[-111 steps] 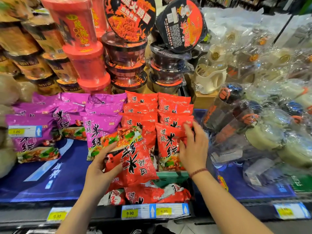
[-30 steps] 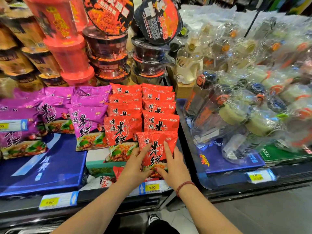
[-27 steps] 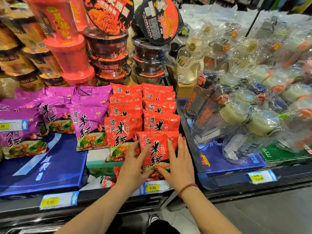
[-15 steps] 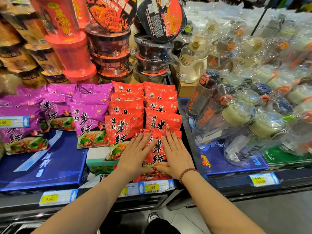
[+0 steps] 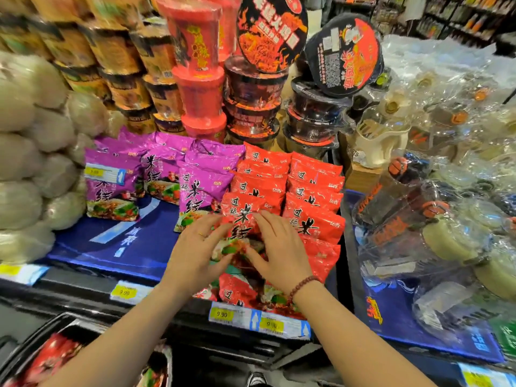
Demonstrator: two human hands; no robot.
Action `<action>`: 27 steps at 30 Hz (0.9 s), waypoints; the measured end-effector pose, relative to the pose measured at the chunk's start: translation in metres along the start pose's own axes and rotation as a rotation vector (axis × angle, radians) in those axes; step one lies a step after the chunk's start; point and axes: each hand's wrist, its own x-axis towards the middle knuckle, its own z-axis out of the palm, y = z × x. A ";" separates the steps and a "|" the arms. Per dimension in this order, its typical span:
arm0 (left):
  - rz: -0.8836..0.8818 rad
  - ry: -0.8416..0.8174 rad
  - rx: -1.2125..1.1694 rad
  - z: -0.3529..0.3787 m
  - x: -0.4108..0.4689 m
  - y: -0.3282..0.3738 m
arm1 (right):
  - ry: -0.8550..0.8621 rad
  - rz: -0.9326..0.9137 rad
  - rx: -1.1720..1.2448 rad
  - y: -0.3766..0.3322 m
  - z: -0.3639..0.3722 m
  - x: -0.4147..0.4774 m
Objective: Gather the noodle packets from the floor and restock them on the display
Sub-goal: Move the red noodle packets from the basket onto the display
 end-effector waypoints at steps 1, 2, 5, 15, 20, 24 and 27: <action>-0.068 0.026 0.039 -0.012 -0.007 -0.009 | -0.016 -0.060 0.026 -0.009 0.007 0.010; -0.141 0.045 0.088 -0.024 -0.017 -0.019 | -0.043 -0.117 0.060 -0.020 0.014 0.020; -0.374 0.091 0.175 -0.058 -0.060 -0.045 | -0.100 -0.288 0.164 -0.056 0.040 0.046; -1.025 0.354 0.362 -0.152 -0.262 -0.049 | -0.325 -0.683 0.375 -0.223 0.120 0.061; -1.202 0.407 0.400 -0.174 -0.347 -0.053 | -0.419 -0.764 0.409 -0.286 0.150 0.044; -1.306 0.413 0.397 -0.183 -0.398 -0.064 | -0.508 -0.789 0.364 -0.320 0.182 0.031; -1.367 0.434 0.399 -0.181 -0.423 -0.073 | -0.597 -0.795 0.320 -0.337 0.211 0.024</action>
